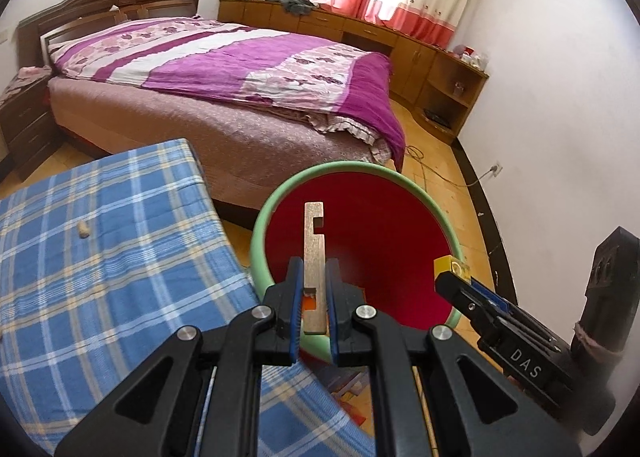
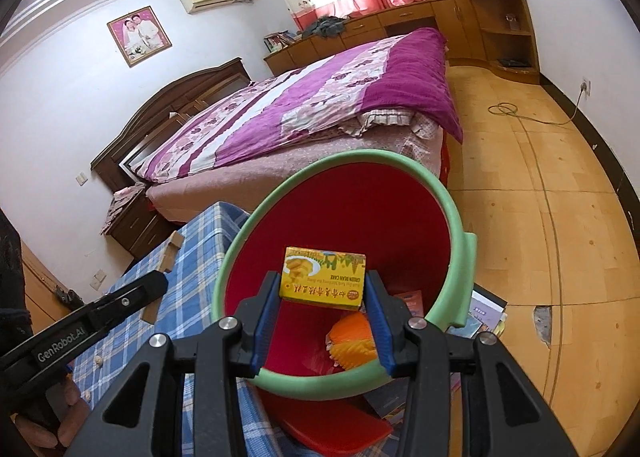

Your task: Collect trash

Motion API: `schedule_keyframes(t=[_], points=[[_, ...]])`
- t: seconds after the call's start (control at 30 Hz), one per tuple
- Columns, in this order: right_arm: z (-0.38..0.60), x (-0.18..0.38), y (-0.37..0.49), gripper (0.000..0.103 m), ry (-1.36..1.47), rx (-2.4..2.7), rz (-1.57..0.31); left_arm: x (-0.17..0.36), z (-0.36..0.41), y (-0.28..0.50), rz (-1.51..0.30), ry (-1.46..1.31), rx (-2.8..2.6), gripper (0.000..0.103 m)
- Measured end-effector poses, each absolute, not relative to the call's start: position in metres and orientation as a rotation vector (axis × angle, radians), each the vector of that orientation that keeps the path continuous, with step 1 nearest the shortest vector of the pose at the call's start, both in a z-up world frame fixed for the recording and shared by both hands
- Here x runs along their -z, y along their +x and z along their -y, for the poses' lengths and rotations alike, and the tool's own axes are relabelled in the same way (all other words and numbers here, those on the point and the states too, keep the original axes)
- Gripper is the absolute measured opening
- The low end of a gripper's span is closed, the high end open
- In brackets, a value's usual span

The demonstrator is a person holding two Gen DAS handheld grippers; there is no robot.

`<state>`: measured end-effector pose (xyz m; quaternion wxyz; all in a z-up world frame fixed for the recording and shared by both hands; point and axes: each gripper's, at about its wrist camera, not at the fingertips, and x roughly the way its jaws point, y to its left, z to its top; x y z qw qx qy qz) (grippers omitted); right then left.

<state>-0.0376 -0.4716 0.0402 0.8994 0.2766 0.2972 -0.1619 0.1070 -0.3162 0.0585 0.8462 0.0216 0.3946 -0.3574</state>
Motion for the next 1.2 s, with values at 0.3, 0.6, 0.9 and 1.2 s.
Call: schedule_keyframes(t=[0.3, 0.6, 0.9, 1.2], points=[[0.481, -0.027, -0.03, 0.046, 0.591, 0.356, -0.643, -0.034, 0.337, 0.116, -0.868, 0.094, 0.771, 0.01], [0.483, -0.024, -0.031, 0.061, 0.629, 0.361, -0.647, -0.032, 0.329, 0.117, -0.872, 0.105, 0.708, 0.036], [0.467, -0.035, -0.036, 0.069, 0.609, 0.335, -0.641, -0.04, 0.3, 0.108, -0.874, 0.078, 0.659, 0.039], [0.436, -0.052, -0.043, 0.078, 0.553, 0.303, -0.643, -0.054, 0.258, 0.095, -0.843, 0.052, 0.588, 0.042]])
